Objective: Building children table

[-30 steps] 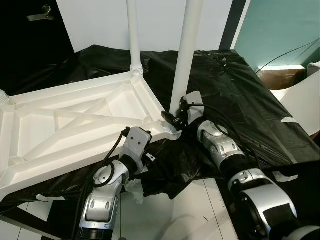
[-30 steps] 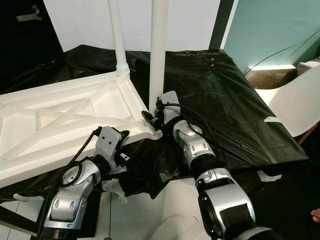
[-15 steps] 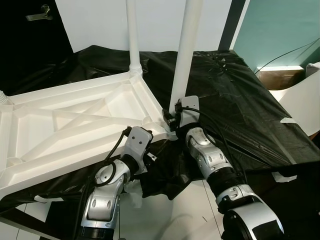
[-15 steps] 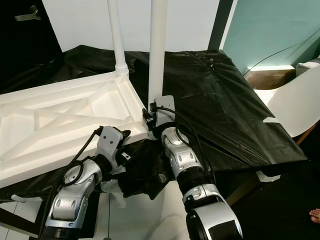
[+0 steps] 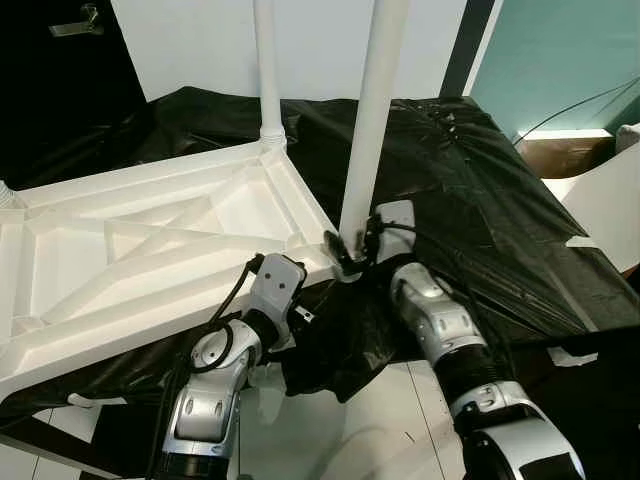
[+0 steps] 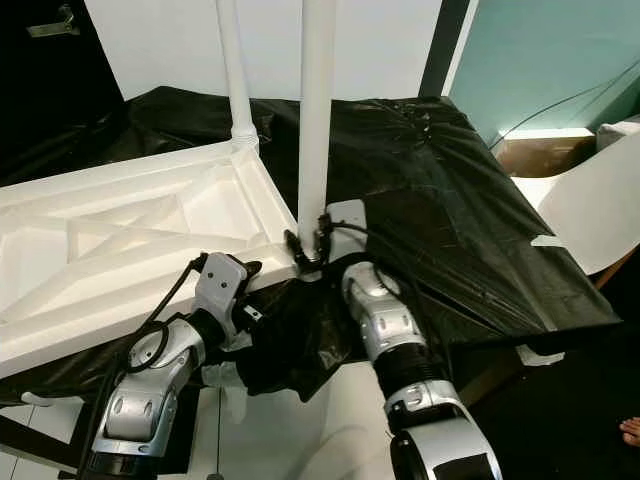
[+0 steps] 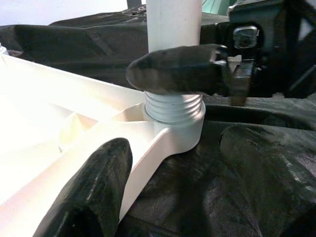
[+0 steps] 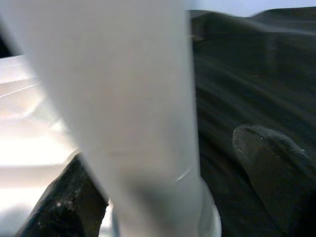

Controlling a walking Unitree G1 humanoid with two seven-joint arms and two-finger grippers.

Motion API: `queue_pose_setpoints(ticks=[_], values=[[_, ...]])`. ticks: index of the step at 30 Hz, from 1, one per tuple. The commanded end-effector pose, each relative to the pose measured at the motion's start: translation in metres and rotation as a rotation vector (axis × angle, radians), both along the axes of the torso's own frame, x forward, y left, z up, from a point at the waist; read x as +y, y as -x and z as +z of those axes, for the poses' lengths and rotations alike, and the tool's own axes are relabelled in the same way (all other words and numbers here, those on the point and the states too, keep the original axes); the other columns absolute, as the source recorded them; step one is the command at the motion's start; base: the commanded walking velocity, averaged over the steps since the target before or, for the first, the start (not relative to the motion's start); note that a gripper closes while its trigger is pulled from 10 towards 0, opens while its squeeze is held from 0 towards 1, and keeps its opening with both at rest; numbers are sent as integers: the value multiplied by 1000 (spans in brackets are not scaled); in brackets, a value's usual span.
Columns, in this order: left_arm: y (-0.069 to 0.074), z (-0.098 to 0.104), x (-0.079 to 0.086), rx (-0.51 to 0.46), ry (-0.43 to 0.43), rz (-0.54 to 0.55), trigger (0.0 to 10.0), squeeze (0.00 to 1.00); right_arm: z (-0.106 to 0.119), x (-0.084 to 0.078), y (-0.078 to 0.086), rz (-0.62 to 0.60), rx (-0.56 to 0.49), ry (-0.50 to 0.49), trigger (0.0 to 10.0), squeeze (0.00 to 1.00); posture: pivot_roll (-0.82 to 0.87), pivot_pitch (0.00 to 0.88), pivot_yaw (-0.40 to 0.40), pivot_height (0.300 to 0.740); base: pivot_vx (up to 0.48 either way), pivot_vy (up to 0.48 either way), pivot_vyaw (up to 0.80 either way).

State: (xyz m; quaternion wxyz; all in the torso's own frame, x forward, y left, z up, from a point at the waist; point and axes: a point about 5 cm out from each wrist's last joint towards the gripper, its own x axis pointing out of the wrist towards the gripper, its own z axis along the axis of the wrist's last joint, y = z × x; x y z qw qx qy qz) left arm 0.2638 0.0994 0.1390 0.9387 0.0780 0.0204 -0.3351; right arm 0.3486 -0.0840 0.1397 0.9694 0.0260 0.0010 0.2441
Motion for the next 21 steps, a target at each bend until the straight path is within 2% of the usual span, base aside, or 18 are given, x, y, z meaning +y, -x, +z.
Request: queue_pose_setpoints(ticks=[1, 5, 6, 8, 9, 10, 18, 19, 20, 21], values=[[-4, -2, 4, -8, -13, 97, 10000, 0, 3, -7, -3, 55, -19, 8, 10000, 1000, 101, 0, -63, 740, 0, 0, 0], [-3, -3, 5, -8, -14, 98, 10000, 0, 8, -15, -7, 118, -38, 31, 10000, 1000, 100, 0, -61, 740, 0, 0, 0], [-3, -3, 4, -8, -14, 97, 10000, 0, 10, -16, -10, 163, -47, 50, 10000, 0, 99, 0, -60, 740, 0, 0, 0], [-4, -3, 4, -8, -15, 95, 10000, 0, 12, -15, -11, 200, -52, 67, 10000, 0, 98, 0, -59, 740, 0, 0, 0], [-5, -2, 3, -10, -16, 92, 10000, 0, 14, -11, -15, 302, -57, 112, 10000, 0, 98, 0, -56, 740, 0, 0, 0], [-5, -2, 3, -12, -17, 91, 10000, 0, 15, -8, -16, 335, -58, 128, 10000, 0, 100, 0, -54, 740, 0, 0, 0], [-6, 0, 5, -19, -22, 92, 10000, 0, 18, 4, -20, 456, -48, 200, 10000, 0, 115, 0, -53, 740, 0, 0, 0], [-6, 0, 5, -20, -23, 93, 10000, 0, 17, 5, -21, 462, -52, 216, 980, 0, 124, 0, -57, 740, 0, 0, 0], [-6, 0, 5, -20, -23, 93, 10000, 0, 17, 5, -21, 462, -52, 216, 980, 0, 124, 0, -57, 740, 0, 0, 0], [-5, 0, 6, -20, -23, 104, 10000, 0, 15, 4, -22, 469, -35, 220, 0, 0, 135, 0, -64, 740, 0, 0, 0]])
